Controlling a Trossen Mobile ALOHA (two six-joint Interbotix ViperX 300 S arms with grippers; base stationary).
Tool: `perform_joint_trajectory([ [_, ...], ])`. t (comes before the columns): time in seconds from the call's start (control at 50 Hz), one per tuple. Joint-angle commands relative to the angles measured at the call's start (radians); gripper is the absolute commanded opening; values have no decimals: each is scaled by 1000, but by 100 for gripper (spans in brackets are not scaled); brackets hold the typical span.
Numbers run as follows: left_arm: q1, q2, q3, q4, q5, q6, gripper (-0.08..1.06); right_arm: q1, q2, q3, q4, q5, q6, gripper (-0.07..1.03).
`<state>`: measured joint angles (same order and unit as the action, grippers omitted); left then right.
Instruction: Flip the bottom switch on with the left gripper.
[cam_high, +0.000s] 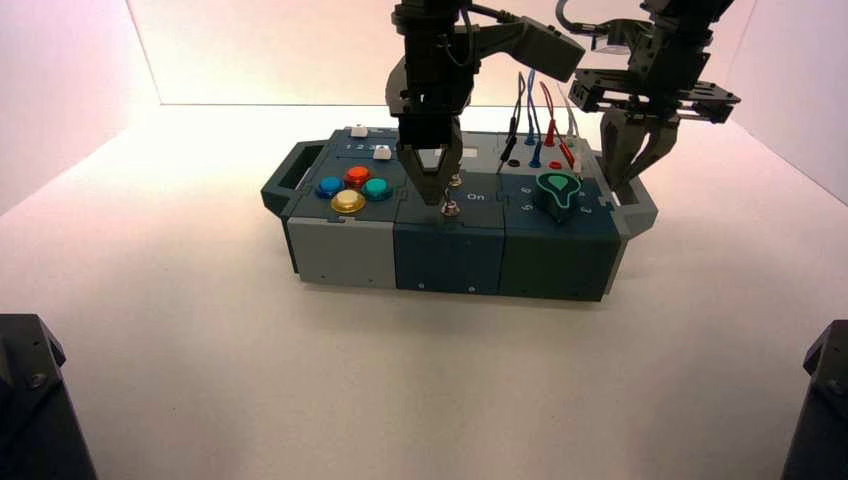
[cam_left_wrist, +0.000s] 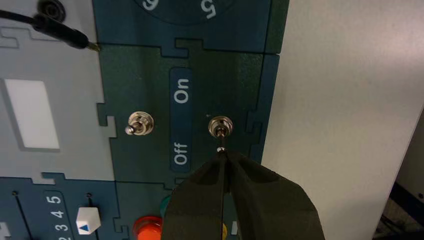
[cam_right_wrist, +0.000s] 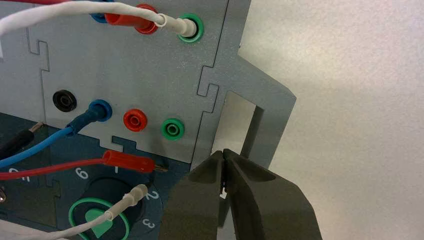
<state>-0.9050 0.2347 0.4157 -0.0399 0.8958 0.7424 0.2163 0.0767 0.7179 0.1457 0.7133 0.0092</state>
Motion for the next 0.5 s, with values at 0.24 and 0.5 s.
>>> perform_joint_trajectory([
  [0.24,-3,-17,-37,-2,-2,2,-3,2,-17,-23,3,0,-2,-2],
  [0.5,-11,-14,-52,-6,3,2,-3,2,-17,-23,3,0,-2,-2],
])
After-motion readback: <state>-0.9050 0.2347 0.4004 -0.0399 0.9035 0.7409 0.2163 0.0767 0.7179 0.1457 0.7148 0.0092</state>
